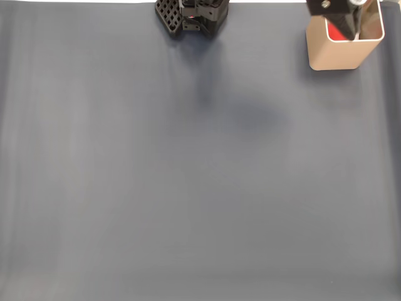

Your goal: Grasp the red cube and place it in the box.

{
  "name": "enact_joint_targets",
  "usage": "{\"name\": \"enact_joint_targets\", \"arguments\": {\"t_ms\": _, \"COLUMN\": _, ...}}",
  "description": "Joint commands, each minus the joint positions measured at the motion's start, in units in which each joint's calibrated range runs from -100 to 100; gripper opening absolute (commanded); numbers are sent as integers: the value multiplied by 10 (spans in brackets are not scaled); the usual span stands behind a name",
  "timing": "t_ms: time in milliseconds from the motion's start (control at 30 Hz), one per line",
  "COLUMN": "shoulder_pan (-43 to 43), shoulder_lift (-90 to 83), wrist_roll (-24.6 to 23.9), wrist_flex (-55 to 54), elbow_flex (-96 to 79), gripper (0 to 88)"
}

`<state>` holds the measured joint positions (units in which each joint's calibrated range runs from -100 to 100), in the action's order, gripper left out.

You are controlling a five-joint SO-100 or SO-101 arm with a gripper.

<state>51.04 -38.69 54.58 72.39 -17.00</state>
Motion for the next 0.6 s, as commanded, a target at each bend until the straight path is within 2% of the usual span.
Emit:
{"name": "enact_joint_targets", "arguments": {"t_ms": 0, "shoulder_pan": -94, "shoulder_lift": -32, "wrist_roll": -6, "wrist_flex": -5, "elbow_flex": -9, "gripper": 0}}
{"name": "enact_joint_targets", "arguments": {"t_ms": 567, "shoulder_pan": -358, "shoulder_lift": -39, "wrist_roll": -13, "wrist_flex": -38, "elbow_flex": -38, "gripper": 0}}
